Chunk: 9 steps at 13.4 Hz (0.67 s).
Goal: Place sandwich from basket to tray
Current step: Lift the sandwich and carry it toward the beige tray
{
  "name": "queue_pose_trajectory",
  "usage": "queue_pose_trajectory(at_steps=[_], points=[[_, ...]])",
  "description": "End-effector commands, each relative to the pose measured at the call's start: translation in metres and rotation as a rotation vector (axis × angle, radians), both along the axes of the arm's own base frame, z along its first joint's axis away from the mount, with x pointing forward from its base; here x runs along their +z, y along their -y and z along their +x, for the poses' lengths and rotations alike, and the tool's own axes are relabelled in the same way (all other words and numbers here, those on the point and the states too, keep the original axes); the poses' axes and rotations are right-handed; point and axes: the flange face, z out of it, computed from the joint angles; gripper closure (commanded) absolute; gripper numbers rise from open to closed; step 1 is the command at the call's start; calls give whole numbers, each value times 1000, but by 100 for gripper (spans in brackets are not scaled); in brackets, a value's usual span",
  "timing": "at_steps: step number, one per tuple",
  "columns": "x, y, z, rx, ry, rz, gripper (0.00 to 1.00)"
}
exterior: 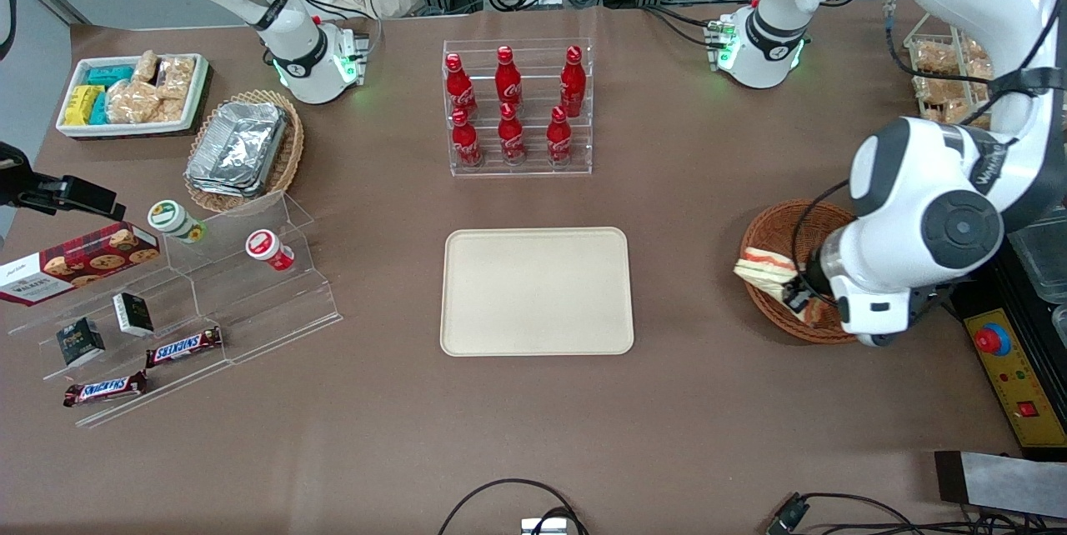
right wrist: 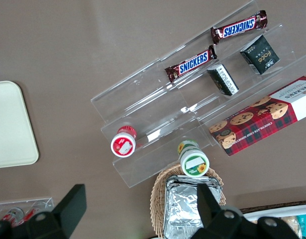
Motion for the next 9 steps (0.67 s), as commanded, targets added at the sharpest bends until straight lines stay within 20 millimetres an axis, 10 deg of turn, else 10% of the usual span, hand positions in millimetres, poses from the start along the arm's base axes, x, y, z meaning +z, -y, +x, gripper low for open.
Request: queue_pose_trajectory(at_steps=[1, 9], points=[[1, 48, -7, 16, -4, 4, 100], [-28, 117, -21, -98, -37, 4, 100]])
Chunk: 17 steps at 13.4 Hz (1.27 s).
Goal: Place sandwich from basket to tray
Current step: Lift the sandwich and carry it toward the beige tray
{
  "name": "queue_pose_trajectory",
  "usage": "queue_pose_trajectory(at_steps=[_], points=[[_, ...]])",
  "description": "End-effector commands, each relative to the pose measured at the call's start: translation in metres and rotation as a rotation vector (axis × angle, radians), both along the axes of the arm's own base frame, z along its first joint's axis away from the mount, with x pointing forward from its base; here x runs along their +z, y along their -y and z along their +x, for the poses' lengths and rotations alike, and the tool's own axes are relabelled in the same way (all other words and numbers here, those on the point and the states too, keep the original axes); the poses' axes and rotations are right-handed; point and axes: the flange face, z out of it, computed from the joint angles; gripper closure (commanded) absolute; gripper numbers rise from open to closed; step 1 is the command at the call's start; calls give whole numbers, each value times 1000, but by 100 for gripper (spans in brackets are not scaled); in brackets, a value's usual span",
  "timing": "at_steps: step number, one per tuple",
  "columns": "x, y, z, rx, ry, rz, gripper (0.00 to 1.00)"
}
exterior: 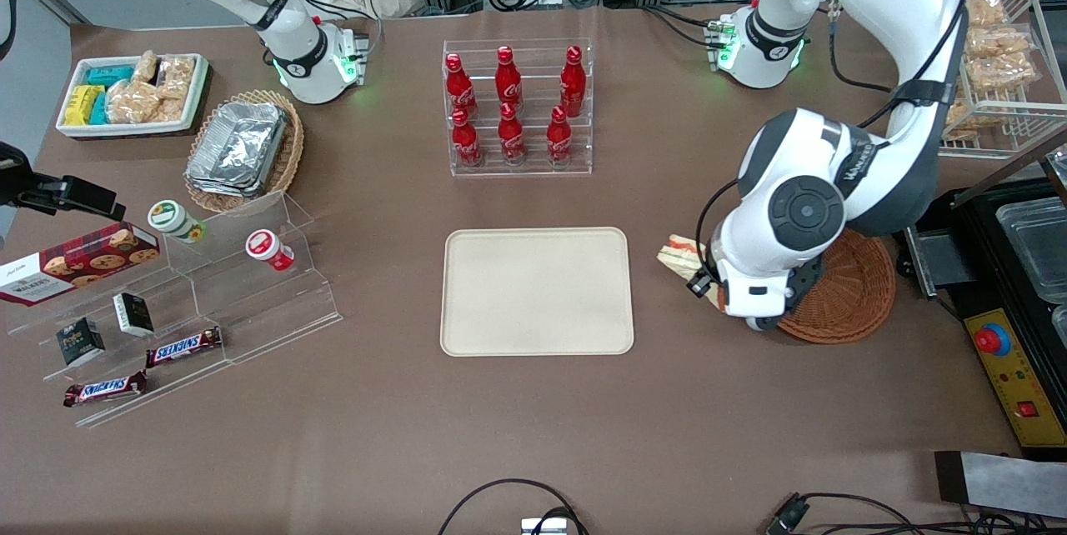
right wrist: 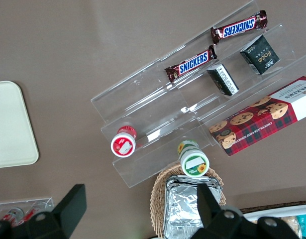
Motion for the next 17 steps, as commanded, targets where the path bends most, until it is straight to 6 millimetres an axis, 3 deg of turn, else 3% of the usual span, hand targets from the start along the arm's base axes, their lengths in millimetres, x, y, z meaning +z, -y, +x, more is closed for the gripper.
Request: queue_pose_trajectory(at_steps=[1, 4, 7, 8, 10, 12, 14, 15, 16, 17], points=[[-12, 27, -2, -70, -19, -3, 100], [-56, 57, -13, -282, -80, -28, 100], [-74, 84, -20, -425, -65, -69, 100], [-88, 90, -20, -444, -66, -80, 100], [-112, 120, -27, -489, -43, -98, 100], [-140, 123, -25, -503, -30, -93, 100], [-151, 131, -28, -520, -26, -101, 100], [-147, 133, -25, -542, -14, -110, 95], [-140, 134, -16, -554, 1, -127, 73], [-130, 134, -11, -546, 11, -135, 25]])
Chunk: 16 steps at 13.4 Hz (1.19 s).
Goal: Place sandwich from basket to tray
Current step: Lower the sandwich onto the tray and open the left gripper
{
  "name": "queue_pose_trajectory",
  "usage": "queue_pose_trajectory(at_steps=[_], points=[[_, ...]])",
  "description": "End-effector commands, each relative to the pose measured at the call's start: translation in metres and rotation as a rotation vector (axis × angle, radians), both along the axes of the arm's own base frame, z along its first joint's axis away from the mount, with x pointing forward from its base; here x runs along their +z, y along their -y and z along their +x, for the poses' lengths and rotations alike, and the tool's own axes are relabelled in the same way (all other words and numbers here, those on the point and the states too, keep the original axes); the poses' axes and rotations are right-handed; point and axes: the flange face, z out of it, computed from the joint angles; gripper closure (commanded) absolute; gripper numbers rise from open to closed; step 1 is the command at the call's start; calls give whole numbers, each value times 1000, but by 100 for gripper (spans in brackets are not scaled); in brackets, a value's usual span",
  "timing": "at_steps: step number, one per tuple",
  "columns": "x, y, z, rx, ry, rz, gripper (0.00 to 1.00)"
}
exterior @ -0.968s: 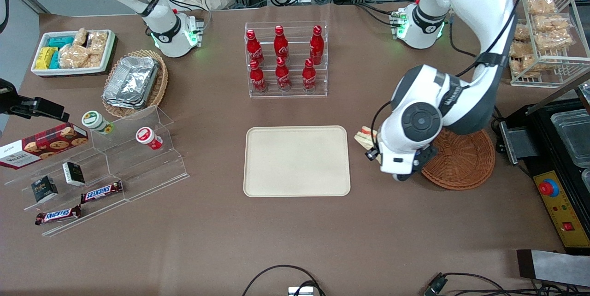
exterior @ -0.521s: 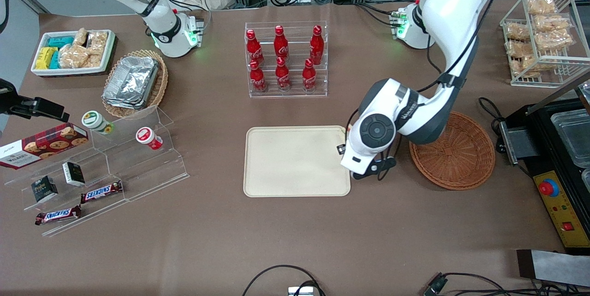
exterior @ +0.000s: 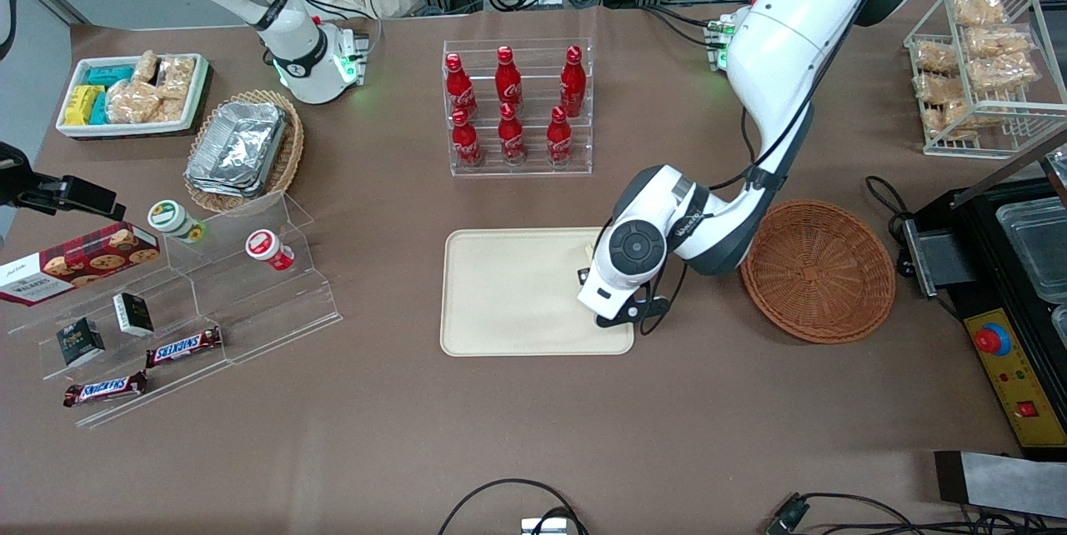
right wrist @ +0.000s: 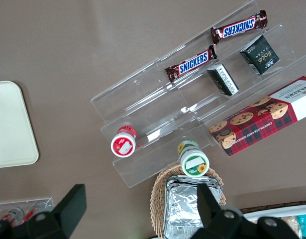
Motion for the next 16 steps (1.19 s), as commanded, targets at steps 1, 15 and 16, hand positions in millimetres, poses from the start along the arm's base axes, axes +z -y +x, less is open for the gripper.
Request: queue_pose_trajectory(at_steps=[1, 15, 16], points=[[25, 7, 17, -24, 41, -11, 0], [138, -77, 2, 113, 42, 121, 0], [151, -96, -12, 124, 50, 129, 0]])
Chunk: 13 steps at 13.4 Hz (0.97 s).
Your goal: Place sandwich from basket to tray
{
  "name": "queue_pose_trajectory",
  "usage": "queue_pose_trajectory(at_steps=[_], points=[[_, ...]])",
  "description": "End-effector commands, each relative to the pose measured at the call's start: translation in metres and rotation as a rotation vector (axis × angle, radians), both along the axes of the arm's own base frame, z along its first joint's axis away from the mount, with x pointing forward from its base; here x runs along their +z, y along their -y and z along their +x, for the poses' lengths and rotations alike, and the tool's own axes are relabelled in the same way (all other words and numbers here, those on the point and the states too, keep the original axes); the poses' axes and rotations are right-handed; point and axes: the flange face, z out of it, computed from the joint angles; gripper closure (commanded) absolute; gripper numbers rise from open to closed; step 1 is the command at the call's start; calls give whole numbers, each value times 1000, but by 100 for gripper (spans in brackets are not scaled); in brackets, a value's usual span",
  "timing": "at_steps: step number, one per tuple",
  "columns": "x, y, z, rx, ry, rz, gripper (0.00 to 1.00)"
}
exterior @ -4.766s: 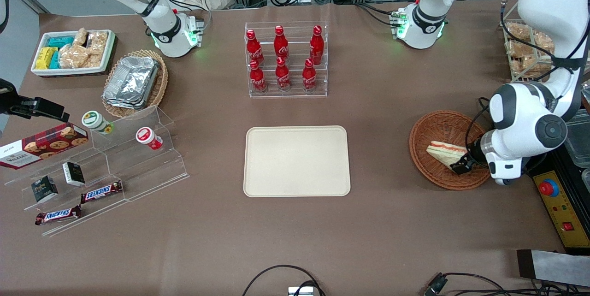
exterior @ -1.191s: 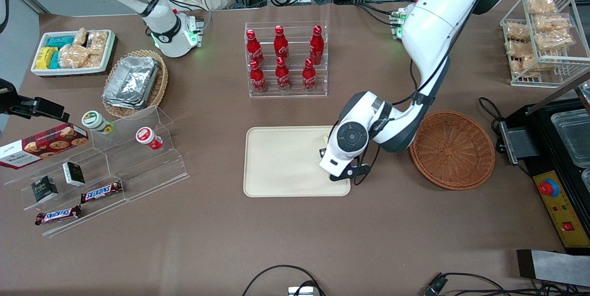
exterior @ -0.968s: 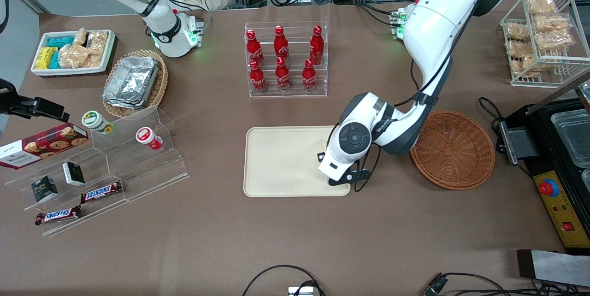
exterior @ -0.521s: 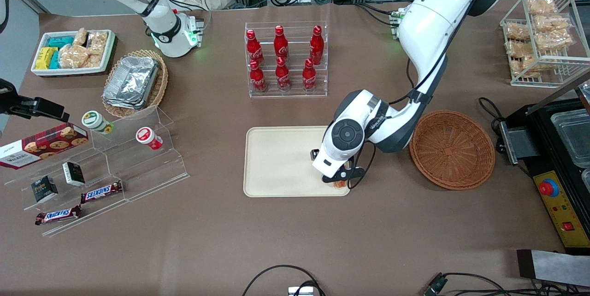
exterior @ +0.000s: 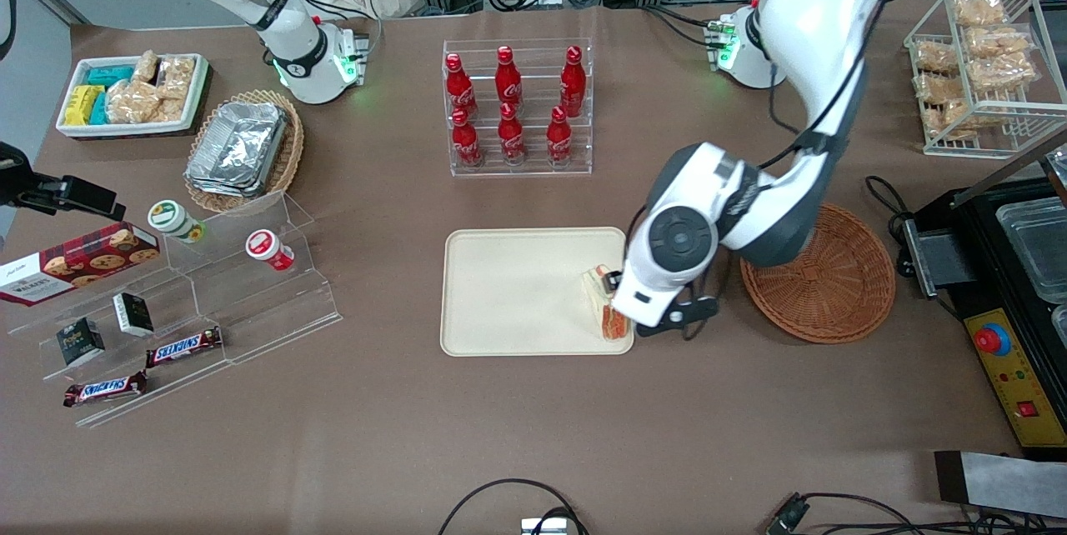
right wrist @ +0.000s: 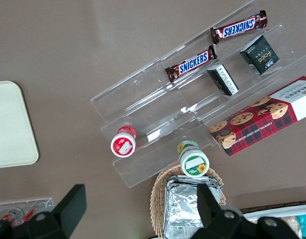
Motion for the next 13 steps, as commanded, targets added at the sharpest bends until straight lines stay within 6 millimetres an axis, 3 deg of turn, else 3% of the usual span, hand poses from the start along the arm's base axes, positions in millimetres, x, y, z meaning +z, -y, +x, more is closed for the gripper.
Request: queue_pose_trajectory(at_steps=[1, 3, 5, 9, 13], points=[[37, -46, -55, 31, 43, 47, 0], [47, -59, -98, 17, 116, 46, 0], [61, -75, -114, -44, 123, 53, 0], [86, -141, -103, -117, 55, 59, 0], [150, -222, -76, -159, 10, -20, 0]])
